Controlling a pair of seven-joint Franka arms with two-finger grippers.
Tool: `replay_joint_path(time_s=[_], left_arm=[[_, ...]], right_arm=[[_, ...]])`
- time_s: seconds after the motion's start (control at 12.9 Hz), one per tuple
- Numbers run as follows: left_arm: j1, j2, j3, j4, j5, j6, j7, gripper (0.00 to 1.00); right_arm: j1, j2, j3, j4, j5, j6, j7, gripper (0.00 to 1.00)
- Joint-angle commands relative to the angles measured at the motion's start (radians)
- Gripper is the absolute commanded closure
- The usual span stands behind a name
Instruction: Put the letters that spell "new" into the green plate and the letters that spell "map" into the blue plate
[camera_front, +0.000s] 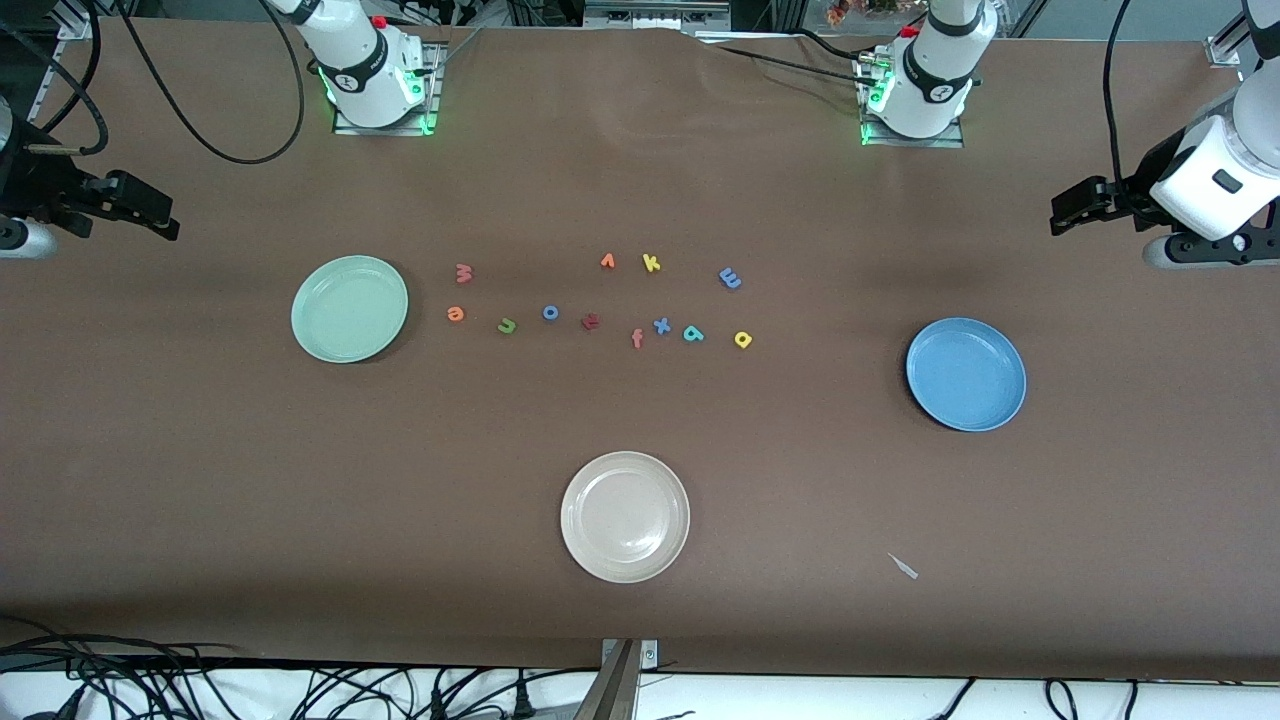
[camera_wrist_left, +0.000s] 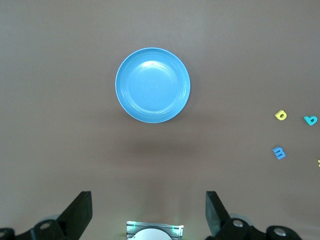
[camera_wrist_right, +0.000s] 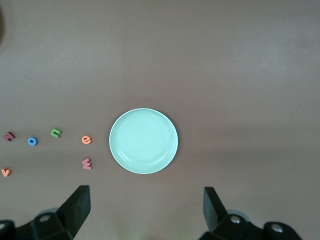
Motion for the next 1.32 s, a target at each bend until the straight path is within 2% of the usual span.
replay_joint_path(time_s=[0.0,1.24], left_arm=[[0.008,-0.022,-0.002,-0.02,-0.03,0.004,0.024,0.0],[0.007,-0.019,-0.007,-0.024,-0.023,0.007,0.024,0.0]], right_arm=[[-0.003,0.002,0.007,0.013,0.001,-0.013,0.016,0.0],[-0.005,0.007,0.0,0.011,0.036,-0.018,0.016,0.0]])
